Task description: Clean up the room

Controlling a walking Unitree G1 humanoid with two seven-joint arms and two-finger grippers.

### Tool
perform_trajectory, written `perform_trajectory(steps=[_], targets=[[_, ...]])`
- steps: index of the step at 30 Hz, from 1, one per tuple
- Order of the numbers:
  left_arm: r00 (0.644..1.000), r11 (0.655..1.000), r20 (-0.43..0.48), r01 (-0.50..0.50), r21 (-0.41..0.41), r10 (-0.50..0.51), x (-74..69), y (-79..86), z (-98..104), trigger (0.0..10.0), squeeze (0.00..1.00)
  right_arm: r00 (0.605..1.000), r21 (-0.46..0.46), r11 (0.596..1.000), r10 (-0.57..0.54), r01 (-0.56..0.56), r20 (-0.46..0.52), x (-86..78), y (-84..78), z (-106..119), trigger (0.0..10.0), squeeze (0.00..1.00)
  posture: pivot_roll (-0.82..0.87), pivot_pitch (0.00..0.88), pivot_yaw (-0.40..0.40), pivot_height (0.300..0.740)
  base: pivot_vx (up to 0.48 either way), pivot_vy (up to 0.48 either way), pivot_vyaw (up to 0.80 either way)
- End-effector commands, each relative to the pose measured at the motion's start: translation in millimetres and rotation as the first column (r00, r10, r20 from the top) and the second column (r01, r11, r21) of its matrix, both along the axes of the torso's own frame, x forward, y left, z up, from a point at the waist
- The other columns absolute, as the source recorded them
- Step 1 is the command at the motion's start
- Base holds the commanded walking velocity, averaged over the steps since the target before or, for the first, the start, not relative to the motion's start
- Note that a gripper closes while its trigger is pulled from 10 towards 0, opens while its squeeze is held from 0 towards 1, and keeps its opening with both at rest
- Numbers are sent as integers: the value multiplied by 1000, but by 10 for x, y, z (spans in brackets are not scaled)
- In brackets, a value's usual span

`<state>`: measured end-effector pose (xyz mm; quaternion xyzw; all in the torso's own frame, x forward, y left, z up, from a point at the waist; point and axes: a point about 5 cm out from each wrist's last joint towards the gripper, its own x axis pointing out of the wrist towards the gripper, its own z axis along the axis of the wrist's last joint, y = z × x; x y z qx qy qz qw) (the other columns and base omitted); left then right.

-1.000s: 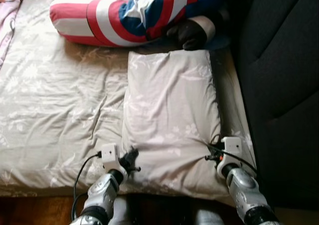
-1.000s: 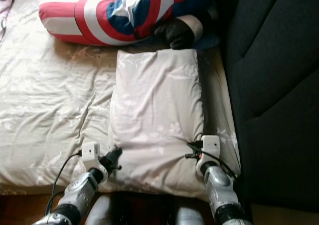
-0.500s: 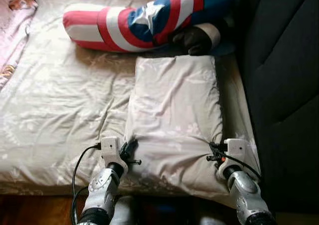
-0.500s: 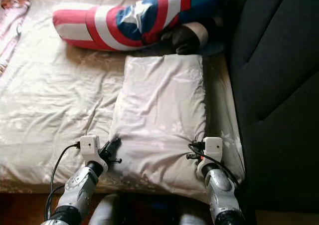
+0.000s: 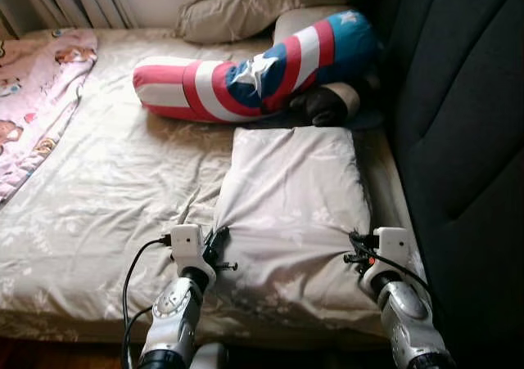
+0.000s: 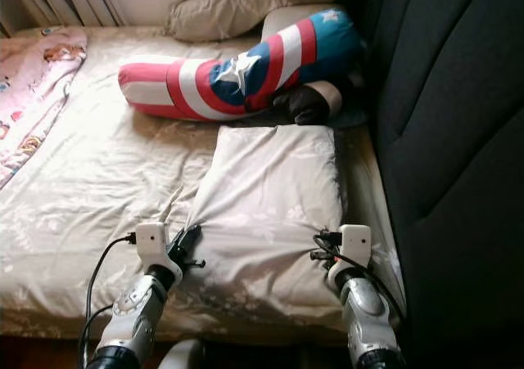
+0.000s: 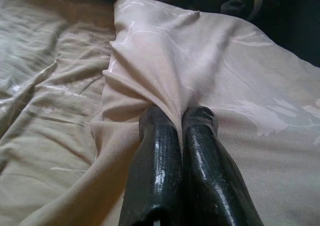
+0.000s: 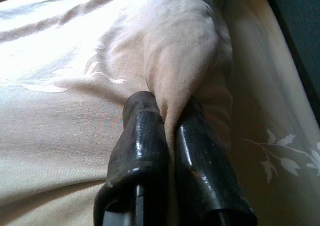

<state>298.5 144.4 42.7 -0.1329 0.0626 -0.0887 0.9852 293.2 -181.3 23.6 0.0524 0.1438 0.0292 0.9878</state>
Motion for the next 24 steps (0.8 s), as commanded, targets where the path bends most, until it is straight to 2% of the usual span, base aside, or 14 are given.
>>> perform_trajectory(steps=[1, 4, 24], targets=[[992, 994, 73, -106, 11, 105, 58, 232, 164, 10000, 0, 996, -7, 998, -68, 69, 50, 52, -152, 106, 10000, 0, -44, 0, 42, 720, 0, 0, 0], [992, 994, 74, -106, 20, 104, 54, 248, 174, 10000, 0, 996, -1, 998, -66, 66, 59, 68, -133, 122, 10000, 0, -45, 0, 48, 740, 0, 0, 0], [993, 994, 59, -103, 28, 101, 64, 260, 149, 10000, 0, 995, 10, 996, -87, 86, 53, 49, -139, 91, 10000, 0, -52, 0, 60, 740, 0, 0, 0]])
